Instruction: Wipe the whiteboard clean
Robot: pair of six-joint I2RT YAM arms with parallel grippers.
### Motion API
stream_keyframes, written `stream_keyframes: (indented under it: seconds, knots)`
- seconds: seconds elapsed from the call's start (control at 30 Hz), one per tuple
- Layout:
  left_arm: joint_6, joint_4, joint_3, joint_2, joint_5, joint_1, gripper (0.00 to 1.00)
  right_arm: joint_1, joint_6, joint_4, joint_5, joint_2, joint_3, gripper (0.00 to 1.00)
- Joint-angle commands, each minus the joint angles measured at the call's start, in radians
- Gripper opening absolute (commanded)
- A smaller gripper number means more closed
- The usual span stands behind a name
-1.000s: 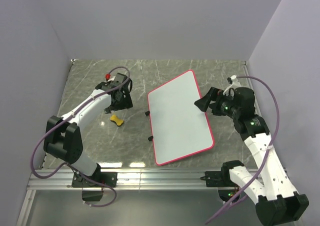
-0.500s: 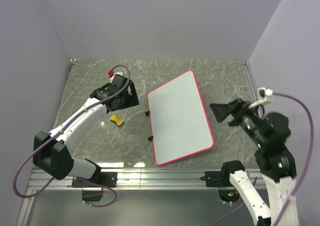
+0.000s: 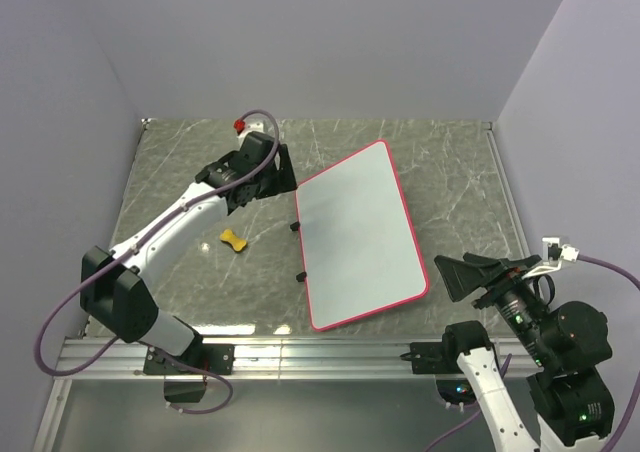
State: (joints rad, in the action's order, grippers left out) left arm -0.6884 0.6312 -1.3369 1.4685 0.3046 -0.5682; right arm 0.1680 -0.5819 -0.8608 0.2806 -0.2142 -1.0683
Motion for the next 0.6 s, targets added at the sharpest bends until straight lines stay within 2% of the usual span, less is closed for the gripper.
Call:
stream_keyframes:
  seconds: [0.0,0.3,0.57]
  knots:
    - [0.027,-0.018,-0.06,0.03,0.022,-0.015,0.9,0.007,0.028,-0.066,-0.027,-0.001,-0.044,1.0]
    - [0.03,-0.011,-0.081,0.042,0.045,-0.024,0.9,0.007,0.062,-0.119,-0.04,0.015,-0.084,1.0]
    - [0.039,-0.011,-0.082,0.039,0.079,-0.024,0.9,0.007,0.088,-0.129,0.023,-0.005,-0.084,0.98]
